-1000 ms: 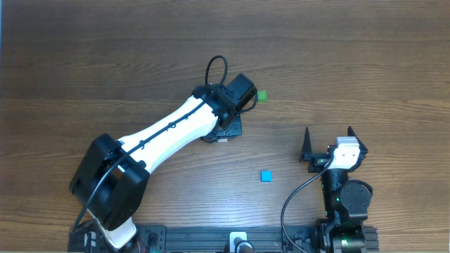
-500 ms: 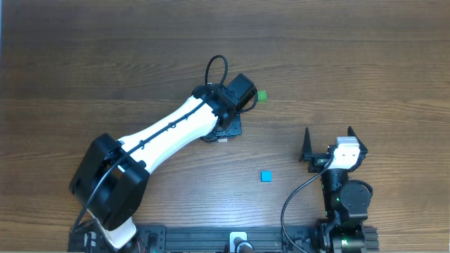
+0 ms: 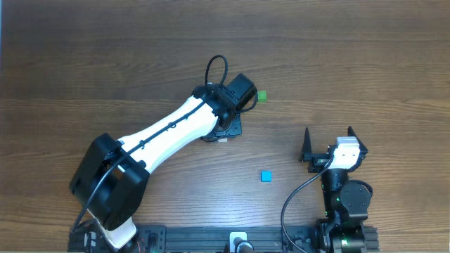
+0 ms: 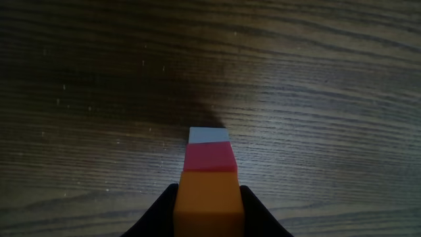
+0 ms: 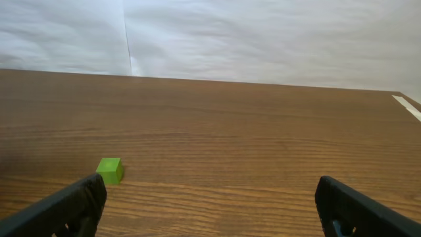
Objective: Stack Cubes
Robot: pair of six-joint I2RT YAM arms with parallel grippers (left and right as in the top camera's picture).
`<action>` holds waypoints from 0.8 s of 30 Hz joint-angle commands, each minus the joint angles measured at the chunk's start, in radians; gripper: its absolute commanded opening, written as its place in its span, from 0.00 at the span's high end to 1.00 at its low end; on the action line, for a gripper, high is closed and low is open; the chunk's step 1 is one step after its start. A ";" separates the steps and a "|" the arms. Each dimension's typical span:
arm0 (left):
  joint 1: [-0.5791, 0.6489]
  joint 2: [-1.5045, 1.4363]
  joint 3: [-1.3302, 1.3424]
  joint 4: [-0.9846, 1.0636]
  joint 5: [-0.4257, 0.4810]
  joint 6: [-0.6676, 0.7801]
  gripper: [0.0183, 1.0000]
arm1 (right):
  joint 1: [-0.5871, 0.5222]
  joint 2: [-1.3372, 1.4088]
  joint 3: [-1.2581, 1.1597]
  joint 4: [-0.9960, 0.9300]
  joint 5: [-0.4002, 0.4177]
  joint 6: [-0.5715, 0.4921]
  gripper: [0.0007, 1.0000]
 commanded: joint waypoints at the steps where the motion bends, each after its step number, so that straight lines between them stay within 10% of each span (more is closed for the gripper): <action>1: -0.003 0.024 0.016 0.003 -0.019 -0.015 0.97 | -0.007 -0.008 -0.005 -0.003 -0.008 0.007 0.01; 18: -0.003 0.024 0.016 0.006 -0.019 -0.014 0.52 | -0.007 -0.008 -0.005 -0.003 -0.008 0.007 0.01; 24: -0.003 -0.010 0.016 0.021 -0.035 -0.014 0.02 | -0.007 -0.008 -0.005 -0.003 -0.008 0.007 0.01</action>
